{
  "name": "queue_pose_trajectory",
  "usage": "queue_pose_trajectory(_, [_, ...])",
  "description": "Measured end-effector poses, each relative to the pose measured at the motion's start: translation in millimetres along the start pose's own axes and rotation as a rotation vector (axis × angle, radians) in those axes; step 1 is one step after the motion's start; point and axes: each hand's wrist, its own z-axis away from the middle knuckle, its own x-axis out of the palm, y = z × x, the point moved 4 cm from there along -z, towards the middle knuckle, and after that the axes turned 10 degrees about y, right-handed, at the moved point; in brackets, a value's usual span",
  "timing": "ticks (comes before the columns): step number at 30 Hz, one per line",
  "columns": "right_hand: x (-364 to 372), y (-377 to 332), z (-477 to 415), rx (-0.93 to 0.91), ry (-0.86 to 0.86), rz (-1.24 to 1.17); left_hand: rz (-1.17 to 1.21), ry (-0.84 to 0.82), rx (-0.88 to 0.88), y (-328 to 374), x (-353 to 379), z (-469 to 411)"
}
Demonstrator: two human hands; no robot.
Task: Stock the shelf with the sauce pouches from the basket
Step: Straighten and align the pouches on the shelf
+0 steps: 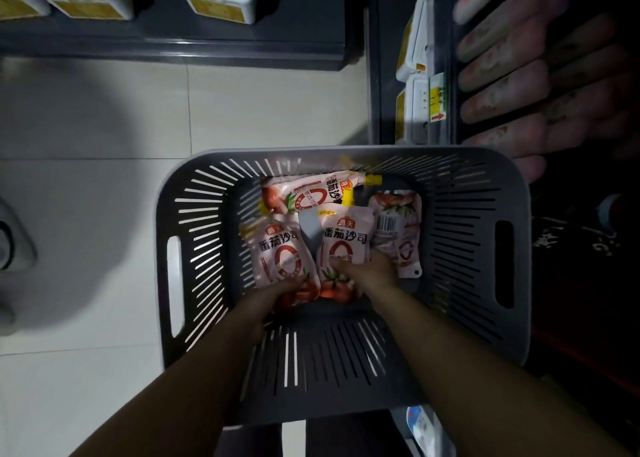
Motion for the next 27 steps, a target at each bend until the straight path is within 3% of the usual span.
queue_pose_trajectory(7, [-16,2,17,-0.007,-0.177,-0.078,0.148,-0.004,-0.017,15,-4,11])
queue_pose_trajectory(16, [-68,-25,66,-0.106,-0.327,-0.176,0.250,-0.172,-0.070,23,-12,89])
queue_pose_trajectory(24, [-133,-76,133,-0.268,-0.505,-0.432,0.183,-0.335,0.376,35,-20,212])
queue_pose_trajectory(27, [-158,-110,170,-0.333,-0.595,-0.636,0.179,-0.397,0.576,60,-27,269])
